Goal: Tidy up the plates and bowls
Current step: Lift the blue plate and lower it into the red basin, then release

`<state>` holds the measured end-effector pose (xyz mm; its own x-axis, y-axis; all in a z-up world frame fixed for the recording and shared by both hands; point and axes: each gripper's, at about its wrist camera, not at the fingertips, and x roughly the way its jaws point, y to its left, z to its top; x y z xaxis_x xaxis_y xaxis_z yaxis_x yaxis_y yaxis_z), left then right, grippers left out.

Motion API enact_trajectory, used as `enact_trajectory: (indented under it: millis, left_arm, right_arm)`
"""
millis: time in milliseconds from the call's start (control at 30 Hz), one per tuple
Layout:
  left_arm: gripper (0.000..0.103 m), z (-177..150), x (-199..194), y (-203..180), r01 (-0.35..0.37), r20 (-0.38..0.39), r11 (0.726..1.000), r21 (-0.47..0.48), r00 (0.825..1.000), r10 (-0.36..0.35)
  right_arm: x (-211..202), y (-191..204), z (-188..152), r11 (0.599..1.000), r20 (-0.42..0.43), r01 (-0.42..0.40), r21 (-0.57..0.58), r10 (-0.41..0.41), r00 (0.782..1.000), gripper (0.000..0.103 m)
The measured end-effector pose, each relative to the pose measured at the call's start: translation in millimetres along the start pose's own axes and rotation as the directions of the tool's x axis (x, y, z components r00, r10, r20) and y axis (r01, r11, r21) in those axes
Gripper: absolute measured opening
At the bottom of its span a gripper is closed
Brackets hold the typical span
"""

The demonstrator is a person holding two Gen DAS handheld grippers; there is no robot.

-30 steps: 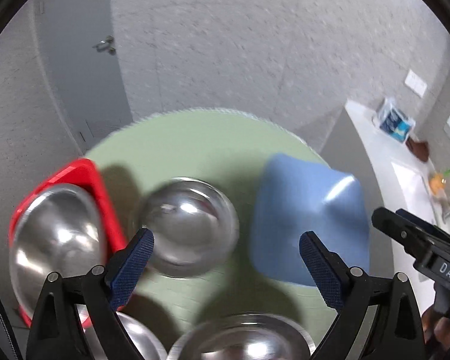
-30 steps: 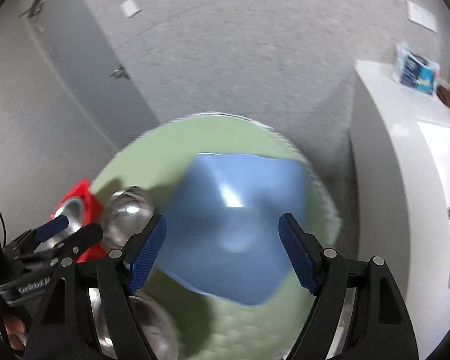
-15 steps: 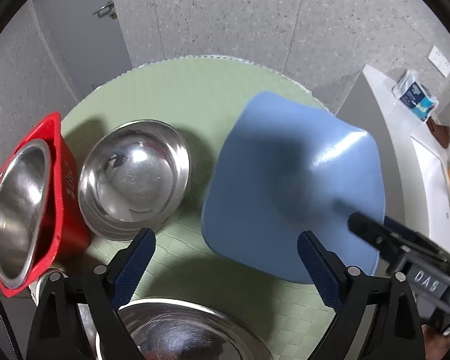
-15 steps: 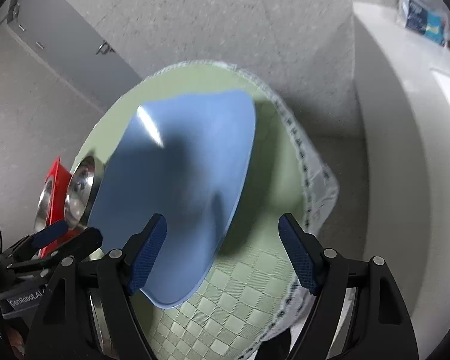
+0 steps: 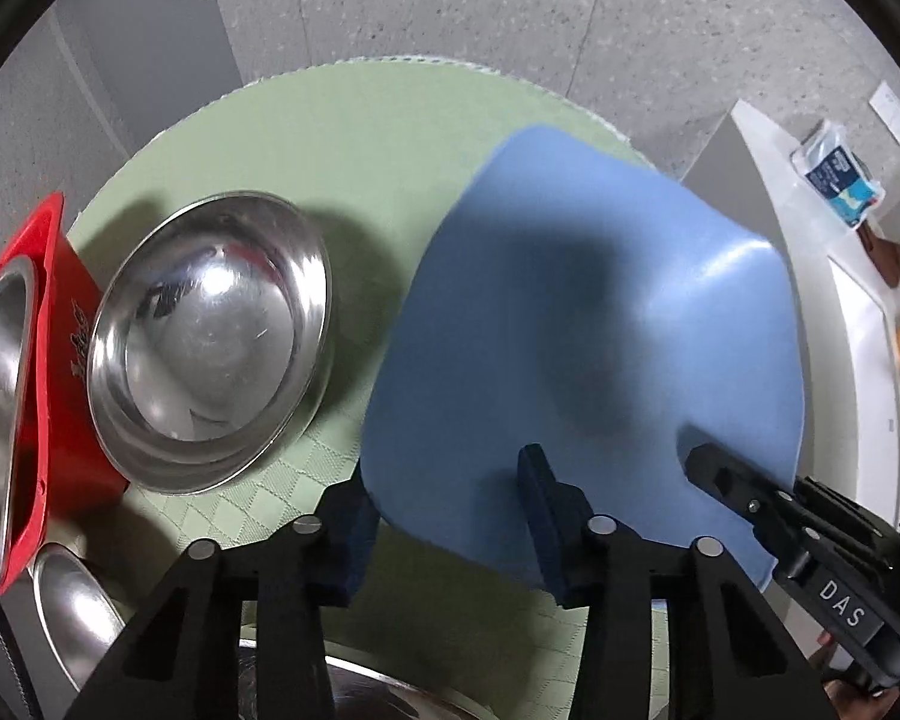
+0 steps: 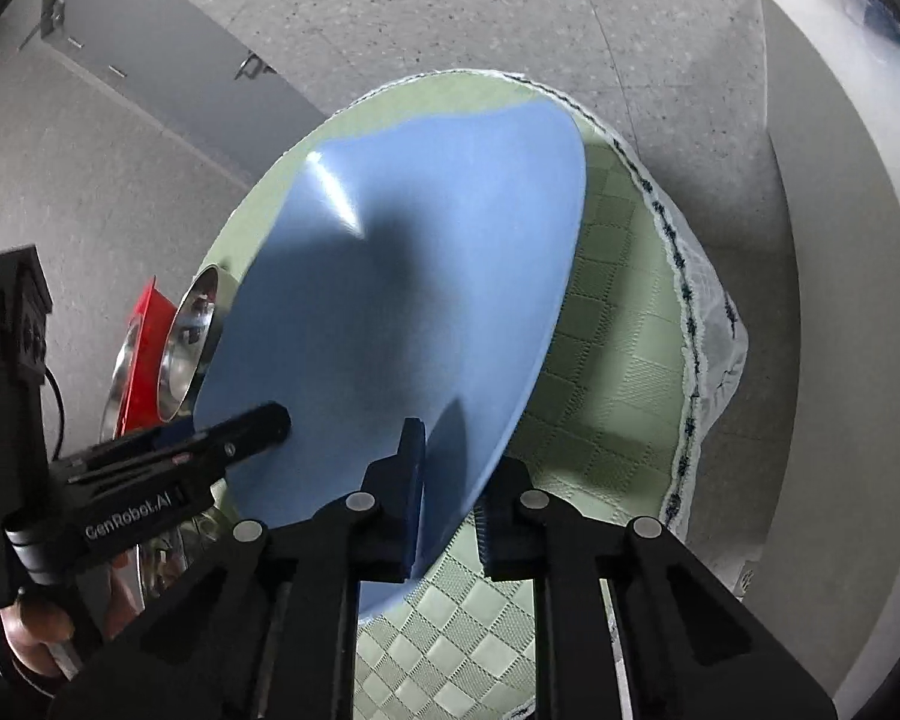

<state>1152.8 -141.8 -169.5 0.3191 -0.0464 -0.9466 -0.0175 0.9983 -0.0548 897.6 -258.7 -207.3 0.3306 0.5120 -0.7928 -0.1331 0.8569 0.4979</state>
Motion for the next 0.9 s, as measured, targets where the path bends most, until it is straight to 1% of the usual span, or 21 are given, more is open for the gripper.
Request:
enact_trajectory:
  millis: [67,133,233,333,400,500,567,633,700,733,867,900]
  left_arm:
    - [0.036,-1,-2,2,0.018,0.013,1.000,0.005,1.000,-0.018]
    - [0.034,-1,-7,1,0.035,0.030,0.999,0.011,0.999,-0.036]
    - [0.032,-2,-22,2,0.065,0.068,0.997,0.035,0.995,-0.067]
    - [0.032,-5,-44,10,0.099,0.115,0.993,0.057,0.988,-0.105]
    - [0.032,-9,-62,21,0.113,0.154,0.991,0.066,0.980,-0.122]
    - [0.032,-20,-93,53,0.135,0.215,0.988,0.070,0.966,-0.147]
    - [0.032,-29,-107,76,0.143,0.245,0.988,0.066,0.957,-0.155]
    - [0.032,-38,-120,103,0.146,0.267,0.988,0.052,0.951,-0.154]
    - [0.032,-52,-131,133,0.142,0.288,0.989,0.036,0.947,-0.146]
    - [0.032,-58,-137,148,0.140,0.295,0.990,0.026,0.945,-0.141]
    - [0.032,-85,-159,212,0.125,0.316,0.992,-0.017,0.942,-0.114]
    - [0.032,-92,-166,218,0.122,0.319,0.992,-0.024,0.942,-0.108]
  right_arm:
    - [-5,1,-1,1.000,0.006,0.020,-0.003,-0.020,1.000,0.015]
    - [-11,0,-2,1.000,0.016,0.021,0.001,-0.021,1.000,0.015]
    - [-24,7,-2,0.999,0.051,0.035,0.009,-0.036,0.998,0.015]
    - [-41,19,-4,0.999,0.094,0.048,0.007,-0.048,0.994,0.015]
    - [-54,38,-5,0.998,0.131,0.061,-0.007,-0.059,0.990,0.015]
    - [-70,74,-8,0.996,0.184,0.076,-0.044,-0.066,0.981,0.015]
    - [-74,96,-10,0.995,0.205,0.078,-0.062,-0.064,0.977,0.015]
    - [-73,127,-13,0.992,0.220,0.084,-0.092,-0.062,0.973,0.015]
    - [-69,152,-16,0.990,0.225,0.082,-0.116,-0.055,0.973,0.015]
    - [-63,171,-19,0.988,0.222,0.078,-0.132,-0.047,0.974,0.015]
    - [-41,222,-28,0.983,0.206,0.054,-0.173,-0.017,0.978,0.015]
    - [-35,232,-31,0.983,0.202,0.048,-0.180,-0.011,0.979,0.015]
